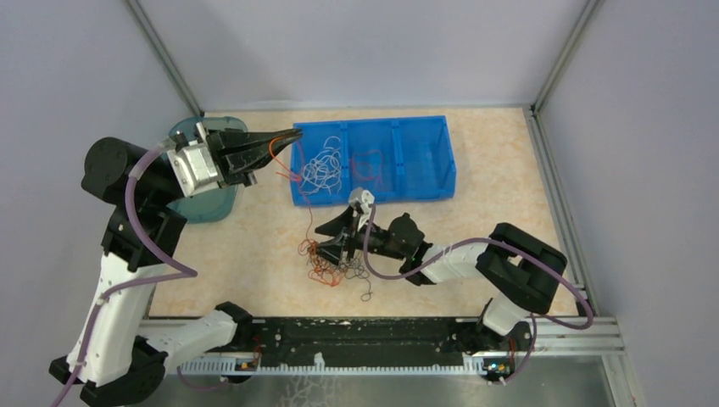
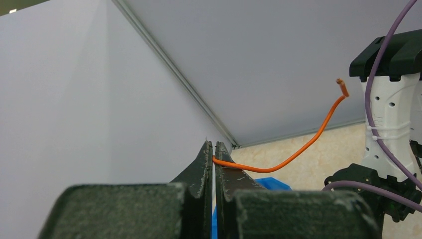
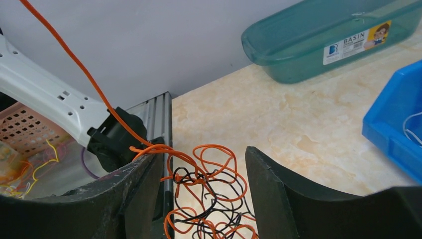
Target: Untangle the cables
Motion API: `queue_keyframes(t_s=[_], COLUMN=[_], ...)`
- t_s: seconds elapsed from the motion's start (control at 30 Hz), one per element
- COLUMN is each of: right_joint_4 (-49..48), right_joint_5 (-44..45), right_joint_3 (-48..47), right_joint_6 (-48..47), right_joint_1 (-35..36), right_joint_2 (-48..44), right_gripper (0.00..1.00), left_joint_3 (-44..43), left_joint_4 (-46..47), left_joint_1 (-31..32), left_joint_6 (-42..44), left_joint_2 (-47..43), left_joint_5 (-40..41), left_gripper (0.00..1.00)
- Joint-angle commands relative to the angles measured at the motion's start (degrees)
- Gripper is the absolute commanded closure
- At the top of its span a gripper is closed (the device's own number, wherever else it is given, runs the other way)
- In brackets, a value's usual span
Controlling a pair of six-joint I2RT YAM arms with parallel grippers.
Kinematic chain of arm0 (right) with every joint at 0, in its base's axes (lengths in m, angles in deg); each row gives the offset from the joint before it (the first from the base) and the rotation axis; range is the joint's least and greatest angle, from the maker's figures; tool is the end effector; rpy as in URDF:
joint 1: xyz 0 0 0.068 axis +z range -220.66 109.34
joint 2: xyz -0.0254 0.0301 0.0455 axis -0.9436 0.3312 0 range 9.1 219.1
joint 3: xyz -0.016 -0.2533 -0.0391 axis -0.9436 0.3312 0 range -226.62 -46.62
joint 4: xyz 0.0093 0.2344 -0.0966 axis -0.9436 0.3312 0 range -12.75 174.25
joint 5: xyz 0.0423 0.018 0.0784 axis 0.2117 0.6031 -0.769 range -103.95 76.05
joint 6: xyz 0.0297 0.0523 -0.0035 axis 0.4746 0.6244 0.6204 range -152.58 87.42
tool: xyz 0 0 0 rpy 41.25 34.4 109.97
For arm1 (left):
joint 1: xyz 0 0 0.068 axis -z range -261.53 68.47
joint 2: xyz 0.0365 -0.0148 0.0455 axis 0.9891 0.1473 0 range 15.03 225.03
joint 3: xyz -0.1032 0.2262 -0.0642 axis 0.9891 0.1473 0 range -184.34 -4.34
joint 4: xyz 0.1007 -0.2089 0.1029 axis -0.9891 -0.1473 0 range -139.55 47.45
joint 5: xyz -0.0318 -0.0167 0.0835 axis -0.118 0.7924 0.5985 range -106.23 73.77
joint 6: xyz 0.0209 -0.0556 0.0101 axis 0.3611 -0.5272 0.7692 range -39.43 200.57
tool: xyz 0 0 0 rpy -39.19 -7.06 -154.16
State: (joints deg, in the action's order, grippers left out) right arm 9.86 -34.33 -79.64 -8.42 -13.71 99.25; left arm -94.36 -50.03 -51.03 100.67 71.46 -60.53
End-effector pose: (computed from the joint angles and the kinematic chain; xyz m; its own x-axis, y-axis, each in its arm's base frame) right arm 0.1578 0.2712 0.2152 -0.3096 0.2279 -0.9231 -0.9271 0.1432 0.3463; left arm 0.1068 -0.0990 0.5472 0.6666 -0.1073 -0.7377 0.7183 0.3570 0.5972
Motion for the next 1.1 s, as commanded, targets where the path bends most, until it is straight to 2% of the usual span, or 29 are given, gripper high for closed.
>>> queue_keyframes(t_s=[0.0,0.33,0.47,0.73,1.07], right_joint_4=[-3.53,-7.02,-7.41,-1.57,-1.11], right_joint_5=[1.75,14.01,17.42,14.59,13.99], right_joint_3=[-4.44,-5.61,-7.17,-7.54,-1.10], right_joint_6=[-3.07,-8.93,-11.75,-12.54,-11.09], right_joint_1=[3.20,6.24,6.26,6.31,6.98], right_joint_2=[1.02,4.07,6.13,6.97,7.93], right_gripper=[0.37,0.37,0.41,0.44,0.45], left_joint_3=[-1.83,-7.50,-10.17,-14.49,-33.26], left_joint_4=[2.91,5.95,6.26,6.59,5.04], left_joint_1=[0.10,0.10,0.10,0.17,0.01], left_joint_6=[-1.49,-6.20,-9.09,-9.61,-6.10], left_joint_2=[0.69,4.61,5.87,7.44,13.93], left_joint_5=[-1.12,-0.36,-0.16,0.24,1.57], left_gripper=[1.00,1.00,1.00,1.00,1.00])
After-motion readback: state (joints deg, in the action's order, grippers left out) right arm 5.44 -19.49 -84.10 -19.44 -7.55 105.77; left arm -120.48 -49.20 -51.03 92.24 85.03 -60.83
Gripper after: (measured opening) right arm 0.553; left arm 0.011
